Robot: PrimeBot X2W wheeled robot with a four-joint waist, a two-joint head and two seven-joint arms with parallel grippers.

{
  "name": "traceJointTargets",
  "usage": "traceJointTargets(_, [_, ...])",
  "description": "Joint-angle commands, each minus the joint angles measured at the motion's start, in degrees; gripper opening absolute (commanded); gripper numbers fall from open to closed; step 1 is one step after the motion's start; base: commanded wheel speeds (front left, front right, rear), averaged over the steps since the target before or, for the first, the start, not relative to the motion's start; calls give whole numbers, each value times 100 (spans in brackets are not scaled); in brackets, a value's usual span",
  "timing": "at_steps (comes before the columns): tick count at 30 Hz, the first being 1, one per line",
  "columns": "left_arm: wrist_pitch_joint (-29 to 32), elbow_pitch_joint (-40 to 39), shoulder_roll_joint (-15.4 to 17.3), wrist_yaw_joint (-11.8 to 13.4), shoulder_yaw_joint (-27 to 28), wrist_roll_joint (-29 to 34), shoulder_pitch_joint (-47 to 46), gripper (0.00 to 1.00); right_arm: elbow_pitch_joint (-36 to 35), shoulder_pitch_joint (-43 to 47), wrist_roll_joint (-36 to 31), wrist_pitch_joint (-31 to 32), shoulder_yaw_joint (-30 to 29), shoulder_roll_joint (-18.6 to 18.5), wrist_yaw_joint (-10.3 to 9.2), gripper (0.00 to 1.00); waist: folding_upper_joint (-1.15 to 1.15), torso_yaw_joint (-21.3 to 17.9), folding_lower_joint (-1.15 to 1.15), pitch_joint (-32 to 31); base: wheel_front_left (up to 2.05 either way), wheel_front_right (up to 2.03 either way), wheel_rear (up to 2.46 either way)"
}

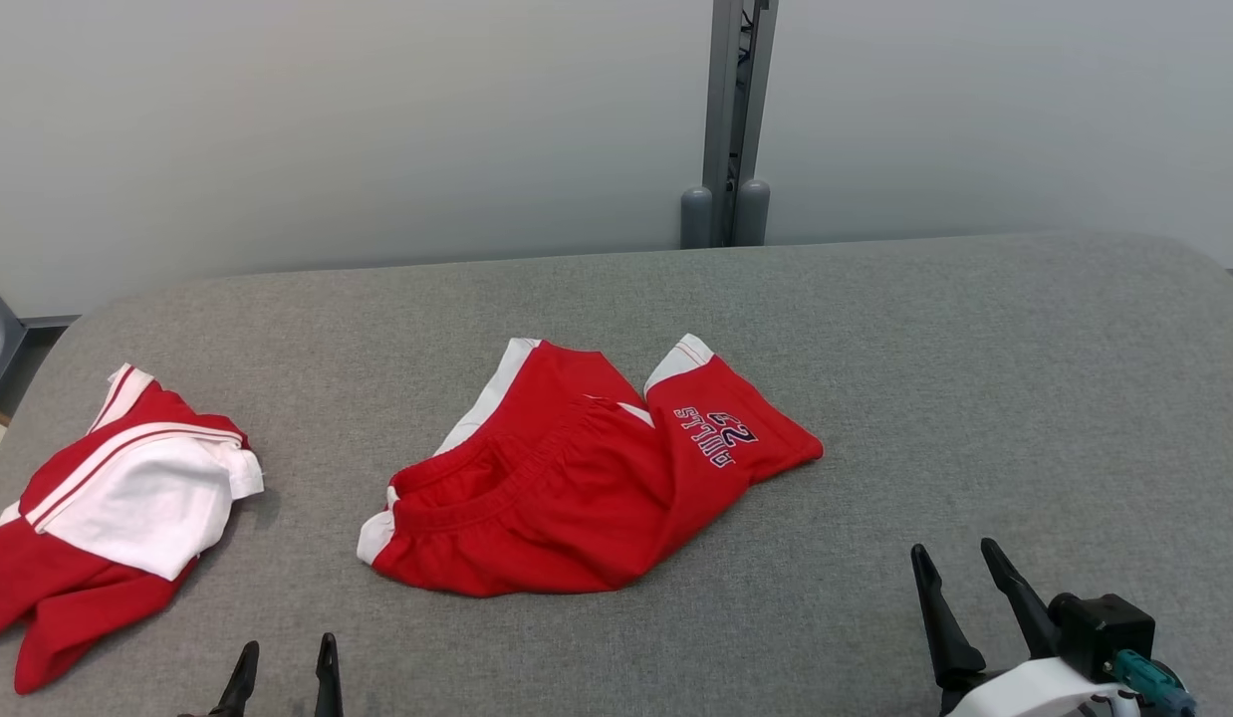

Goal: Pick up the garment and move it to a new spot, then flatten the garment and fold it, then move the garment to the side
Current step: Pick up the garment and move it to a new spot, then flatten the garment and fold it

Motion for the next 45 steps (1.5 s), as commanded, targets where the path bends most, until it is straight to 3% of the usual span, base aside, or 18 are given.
traceJointTargets(1, [-1,-21,9,-39,36,41,23,100,2,60,-29,-1,5,-30,1,100,0,-15,0,6,0,0,0])
traceJointTargets(12, [-1,-24,1,-243,-327,-101,-327,100,17,-20,-40,-1,-19,-29,1,100,0,-45,0,181,0,0,0])
traceJointTargets(21, [-1,377,2,-531,-998,-360,-1618,100,-16,-324,-79,-1,92,-30,1,100,0,-217,0,741,0,0,0])
traceJointTargets(34, [21,2265,4,-705,-1887,-856,-4092,100,-28,-709,8,-1,198,-29,1,100,0,-718,0,1452,0,0,0])
traceJointTargets(45, [1009,3625,6,-558,-2608,-1712,-5128,100,43,-789,93,-1,282,-29,1,100,0,-811,0,1558,0,0,0])
